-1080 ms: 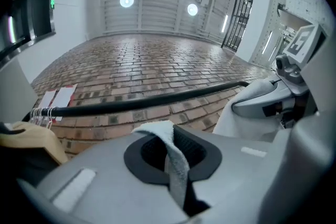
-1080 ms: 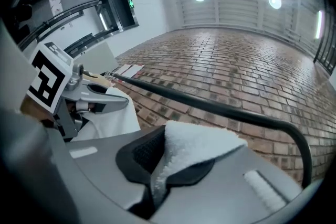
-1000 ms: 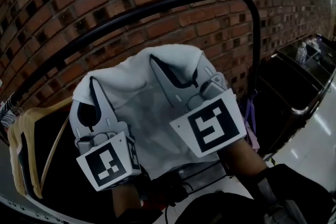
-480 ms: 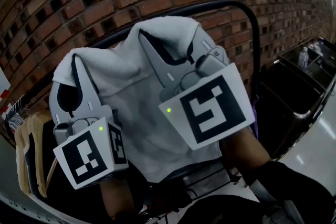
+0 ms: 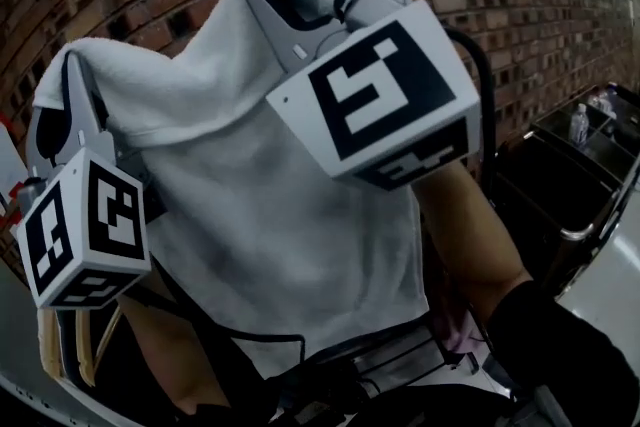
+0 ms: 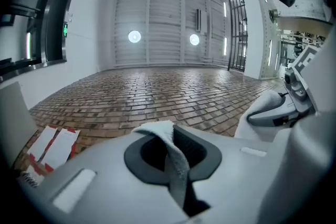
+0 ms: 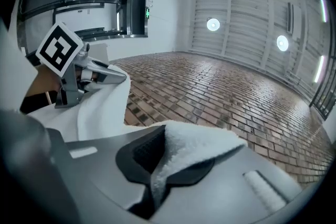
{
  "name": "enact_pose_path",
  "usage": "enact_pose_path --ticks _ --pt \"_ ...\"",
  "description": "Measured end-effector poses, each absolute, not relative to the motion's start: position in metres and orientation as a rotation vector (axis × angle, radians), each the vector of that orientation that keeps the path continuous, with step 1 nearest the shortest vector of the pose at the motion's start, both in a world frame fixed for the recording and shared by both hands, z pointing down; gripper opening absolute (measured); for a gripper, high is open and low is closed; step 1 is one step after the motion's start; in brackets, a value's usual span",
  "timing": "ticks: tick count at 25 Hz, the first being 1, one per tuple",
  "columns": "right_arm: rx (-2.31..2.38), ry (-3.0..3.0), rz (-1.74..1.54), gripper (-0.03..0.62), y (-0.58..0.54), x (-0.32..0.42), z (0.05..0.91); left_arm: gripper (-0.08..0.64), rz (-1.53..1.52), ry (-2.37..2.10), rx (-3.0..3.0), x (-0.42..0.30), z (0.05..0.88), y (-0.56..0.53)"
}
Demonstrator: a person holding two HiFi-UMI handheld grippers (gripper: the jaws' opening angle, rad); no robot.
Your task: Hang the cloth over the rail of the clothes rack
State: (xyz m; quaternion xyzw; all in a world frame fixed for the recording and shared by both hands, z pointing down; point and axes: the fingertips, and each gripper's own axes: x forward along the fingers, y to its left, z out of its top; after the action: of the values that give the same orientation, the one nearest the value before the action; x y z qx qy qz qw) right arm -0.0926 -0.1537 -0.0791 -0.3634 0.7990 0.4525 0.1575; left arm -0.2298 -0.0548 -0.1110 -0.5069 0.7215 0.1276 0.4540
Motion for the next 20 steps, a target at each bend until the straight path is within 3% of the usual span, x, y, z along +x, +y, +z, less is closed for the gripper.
enact_pose_path --ticks 14,17,20 --pt "-1.216 2.345 1.337 0.012 -0.258 -0.132 -0.156 0.029 0.234 1.922 -1.243 -0.293 -0.179 -0.145" --pt "-1.275 2.497 1.392 0.012 -0.298 -0.156 -0.142 0.029 0.039 1.987 -1.314 -0.305 -0.167 -0.193" --pt "-1.259 2.732 1.512 0.012 -0.329 -0.182 -0.107 0.029 -0.381 2.050 -1.421 -0.316 -0.136 -0.245"
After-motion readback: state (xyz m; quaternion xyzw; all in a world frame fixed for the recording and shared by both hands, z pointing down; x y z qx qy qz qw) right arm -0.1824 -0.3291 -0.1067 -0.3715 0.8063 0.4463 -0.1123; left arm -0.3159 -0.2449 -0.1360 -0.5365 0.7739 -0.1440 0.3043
